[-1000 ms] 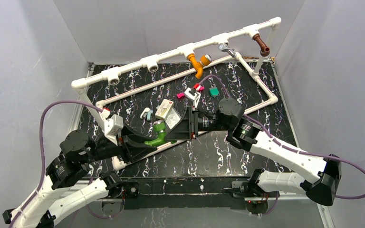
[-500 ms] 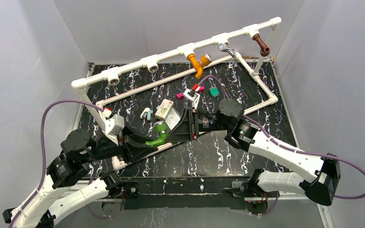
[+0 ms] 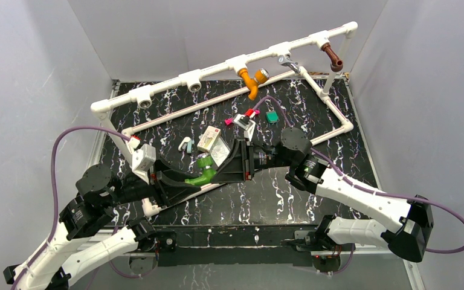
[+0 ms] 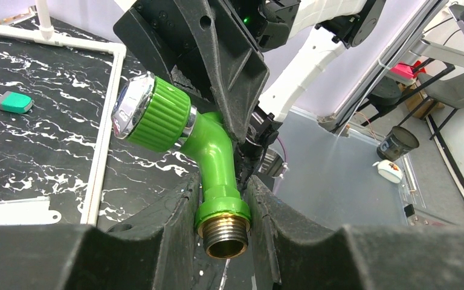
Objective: Install the water faucets
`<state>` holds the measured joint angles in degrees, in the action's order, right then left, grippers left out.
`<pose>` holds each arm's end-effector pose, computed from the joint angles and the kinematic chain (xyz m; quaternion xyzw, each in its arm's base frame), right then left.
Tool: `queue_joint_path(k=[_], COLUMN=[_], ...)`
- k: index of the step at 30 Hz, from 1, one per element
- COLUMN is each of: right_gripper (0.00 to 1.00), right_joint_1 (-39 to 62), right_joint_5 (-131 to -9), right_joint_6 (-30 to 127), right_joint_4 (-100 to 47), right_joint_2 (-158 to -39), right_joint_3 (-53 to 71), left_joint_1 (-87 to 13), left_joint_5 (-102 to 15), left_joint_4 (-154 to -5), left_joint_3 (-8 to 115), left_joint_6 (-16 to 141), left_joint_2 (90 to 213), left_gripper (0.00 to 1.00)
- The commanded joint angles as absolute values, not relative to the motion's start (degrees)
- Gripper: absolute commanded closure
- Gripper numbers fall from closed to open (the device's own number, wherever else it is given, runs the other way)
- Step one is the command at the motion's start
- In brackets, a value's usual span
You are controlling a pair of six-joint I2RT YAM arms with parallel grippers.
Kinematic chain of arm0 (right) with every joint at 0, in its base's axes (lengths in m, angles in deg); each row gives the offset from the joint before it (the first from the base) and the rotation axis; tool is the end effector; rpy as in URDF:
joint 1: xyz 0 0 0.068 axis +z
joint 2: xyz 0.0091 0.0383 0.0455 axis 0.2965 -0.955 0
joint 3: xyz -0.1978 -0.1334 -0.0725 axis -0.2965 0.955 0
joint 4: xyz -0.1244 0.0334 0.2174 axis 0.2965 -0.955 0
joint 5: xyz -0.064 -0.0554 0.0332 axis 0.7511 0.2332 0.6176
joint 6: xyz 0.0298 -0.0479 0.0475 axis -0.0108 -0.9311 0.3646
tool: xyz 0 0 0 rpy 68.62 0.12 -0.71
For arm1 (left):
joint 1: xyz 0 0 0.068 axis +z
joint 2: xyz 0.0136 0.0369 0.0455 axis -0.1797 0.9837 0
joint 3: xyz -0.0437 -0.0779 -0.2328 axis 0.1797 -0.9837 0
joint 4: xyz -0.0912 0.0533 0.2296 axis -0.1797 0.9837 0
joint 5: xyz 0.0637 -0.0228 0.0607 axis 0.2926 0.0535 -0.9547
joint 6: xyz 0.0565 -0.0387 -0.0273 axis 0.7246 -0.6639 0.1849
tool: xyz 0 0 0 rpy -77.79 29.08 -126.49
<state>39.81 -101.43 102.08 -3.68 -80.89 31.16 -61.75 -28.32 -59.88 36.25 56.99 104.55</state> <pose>0.1163 0.2508 0.3730 -0.2432 0.5978 0.7366 0.2023 0.0570 -0.1102 0.4067 0.3341 0.5634 -0.5270 0.5415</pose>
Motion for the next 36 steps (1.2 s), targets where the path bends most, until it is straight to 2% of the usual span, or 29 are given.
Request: queue_joint_path(k=[1,3,5,8,9,16,17,19,23,28,36], right_gripper=[0.61,0.64,0.71,0.95,0.99,0.99,0.99,0.99,0.99,0.99,0.99], right_joint_1=[39.67,39.60,39.64,39.54,39.59,39.54,39.55,39.58,39.57,39.54,39.56], right_joint_5=[-102.11,-102.10,-102.10,-102.02,-101.91,-99.12,-98.67,-97.92,-95.08,-88.32,-73.95], right_joint_6=[101.26,101.69,101.92,102.21,102.28,100.87,100.31,99.25,95.01,87.81,75.36], right_joint_4=[1.38,2.41,3.18,3.86,3.93,2.07,1.18,-0.54,-8.88,-23.20,-44.90], right_joint_2=[-79.38,-79.46,-79.49,-79.50,-79.35,-77.07,-76.76,-76.07,-74.58,-71.75,-71.52], right_joint_3=[31.39,31.50,31.55,31.76,31.96,32.95,32.70,32.06,28.75,23.47,12.59], left_joint_1=[-61.95,-61.95,-61.95,-61.95,-61.95,-61.95,-61.98,-61.95,-61.95,-61.95,-61.97], left_joint_5=[-26.77,-26.49,-26.19,-26.10,-26.08,-28.69,-29.95,-32.50,-37.49,-43.64,-59.60], left_joint_4=[-62.76,-63.01,-63.14,-62.85,-62.79,-61.54,-61.04,-59.99,-57.11,-51.24,-39.77], left_joint_3=[37.19,37.17,37.28,37.39,37.43,38.05,38.28,38.95,42.47,49.41,66.60], left_joint_6=[56.35,56.00,55.84,55.71,55.71,55.76,55.85,55.75,55.62,57.67,66.59], left_joint_2=[105.08,105.17,105.31,105.52,105.52,105.19,105.13,105.08,106.96,111.96,125.72], left_gripper=[1.00,1.00,1.00,1.00,1.00,1.00,0.92,0.66,0.35,0.24,0.24])
